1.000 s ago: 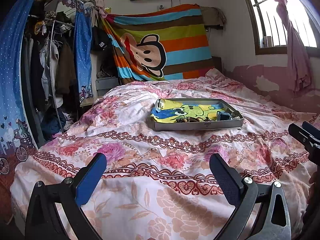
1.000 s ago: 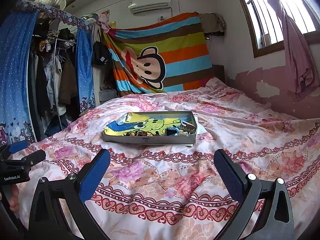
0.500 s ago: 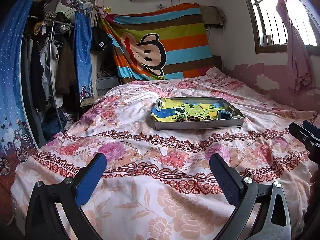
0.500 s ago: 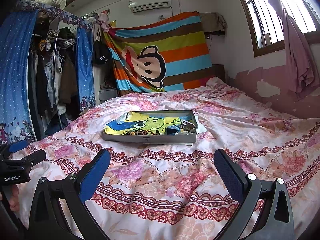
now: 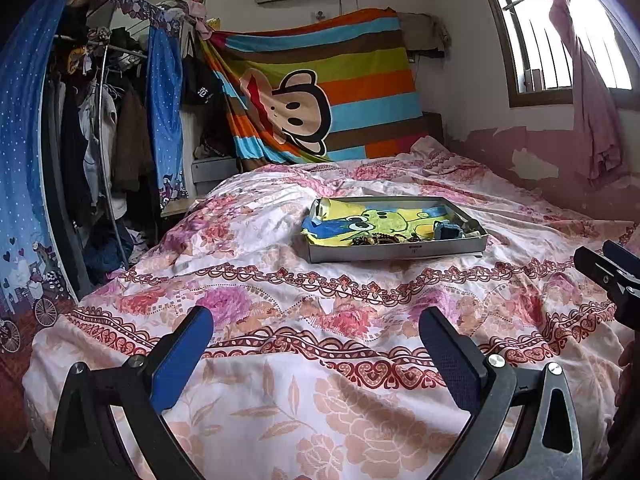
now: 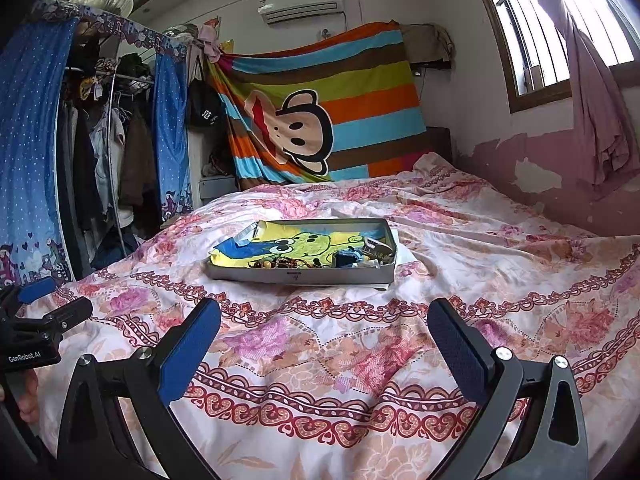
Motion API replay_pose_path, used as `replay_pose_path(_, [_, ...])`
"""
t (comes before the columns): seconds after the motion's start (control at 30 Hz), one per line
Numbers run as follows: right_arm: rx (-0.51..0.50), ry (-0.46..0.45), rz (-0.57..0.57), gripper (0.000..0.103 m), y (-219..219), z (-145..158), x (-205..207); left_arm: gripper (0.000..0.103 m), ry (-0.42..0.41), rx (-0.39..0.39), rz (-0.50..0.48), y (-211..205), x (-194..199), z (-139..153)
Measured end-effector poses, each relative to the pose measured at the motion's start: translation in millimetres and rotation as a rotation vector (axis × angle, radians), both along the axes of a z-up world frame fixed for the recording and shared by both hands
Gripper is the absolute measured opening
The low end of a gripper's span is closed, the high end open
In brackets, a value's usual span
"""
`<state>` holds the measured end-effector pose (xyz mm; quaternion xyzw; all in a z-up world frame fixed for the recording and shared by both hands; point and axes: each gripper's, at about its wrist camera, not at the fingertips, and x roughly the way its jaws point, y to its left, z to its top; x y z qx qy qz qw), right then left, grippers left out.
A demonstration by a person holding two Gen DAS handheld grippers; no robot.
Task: Organize jewelry
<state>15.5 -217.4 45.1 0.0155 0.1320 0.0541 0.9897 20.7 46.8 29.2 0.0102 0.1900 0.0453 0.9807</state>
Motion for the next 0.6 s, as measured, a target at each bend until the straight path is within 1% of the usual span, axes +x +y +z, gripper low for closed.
replay_pose_path(0.6, [-0.001,0.006,0.005,0.102,2.9,-2.2,-1.1,0.103,-0.003,0.007,-0.004,-1.4,-0.1,0.7])
